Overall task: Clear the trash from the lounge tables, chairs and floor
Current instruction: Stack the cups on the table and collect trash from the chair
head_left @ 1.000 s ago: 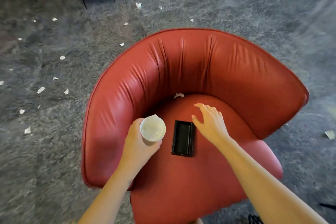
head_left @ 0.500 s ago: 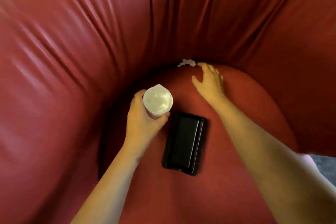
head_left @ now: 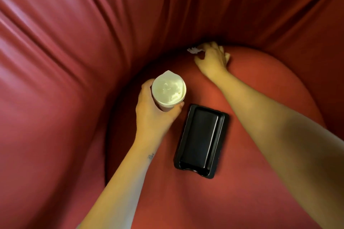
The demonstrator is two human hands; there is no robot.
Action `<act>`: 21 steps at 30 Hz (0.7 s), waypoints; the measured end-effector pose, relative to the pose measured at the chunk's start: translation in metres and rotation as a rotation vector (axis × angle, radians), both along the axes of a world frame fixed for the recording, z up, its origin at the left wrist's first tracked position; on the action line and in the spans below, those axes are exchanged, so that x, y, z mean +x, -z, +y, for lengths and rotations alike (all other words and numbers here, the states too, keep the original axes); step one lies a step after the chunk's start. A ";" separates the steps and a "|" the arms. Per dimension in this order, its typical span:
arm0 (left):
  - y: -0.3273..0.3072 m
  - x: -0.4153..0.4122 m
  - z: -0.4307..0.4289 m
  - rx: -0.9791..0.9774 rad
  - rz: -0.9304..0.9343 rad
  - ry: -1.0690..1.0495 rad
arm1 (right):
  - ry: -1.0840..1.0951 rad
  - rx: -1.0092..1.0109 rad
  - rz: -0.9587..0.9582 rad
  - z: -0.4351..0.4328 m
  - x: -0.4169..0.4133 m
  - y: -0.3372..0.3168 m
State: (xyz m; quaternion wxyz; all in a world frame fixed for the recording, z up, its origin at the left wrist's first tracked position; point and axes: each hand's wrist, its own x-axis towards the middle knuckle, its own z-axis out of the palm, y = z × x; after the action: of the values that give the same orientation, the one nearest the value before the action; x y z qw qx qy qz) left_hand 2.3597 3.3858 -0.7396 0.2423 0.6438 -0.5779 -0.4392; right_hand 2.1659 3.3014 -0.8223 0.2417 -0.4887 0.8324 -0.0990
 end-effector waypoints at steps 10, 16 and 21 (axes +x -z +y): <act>-0.002 0.001 0.005 -0.031 -0.075 0.061 | -0.066 -0.239 -0.212 0.041 0.006 -0.035; -0.005 -0.005 0.011 -0.079 -0.078 0.090 | -0.094 -0.519 -0.374 0.094 0.031 -0.102; -0.017 -0.011 0.024 -0.176 -0.060 0.235 | -0.280 -0.331 -0.260 0.126 0.044 -0.121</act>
State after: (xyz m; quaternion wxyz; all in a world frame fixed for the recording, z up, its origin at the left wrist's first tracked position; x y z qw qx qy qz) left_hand 2.3484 3.4096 -0.7225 0.2274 0.5609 -0.6924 -0.3928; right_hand 2.2103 3.4271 -0.7012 0.2747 -0.6155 0.6909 -0.2613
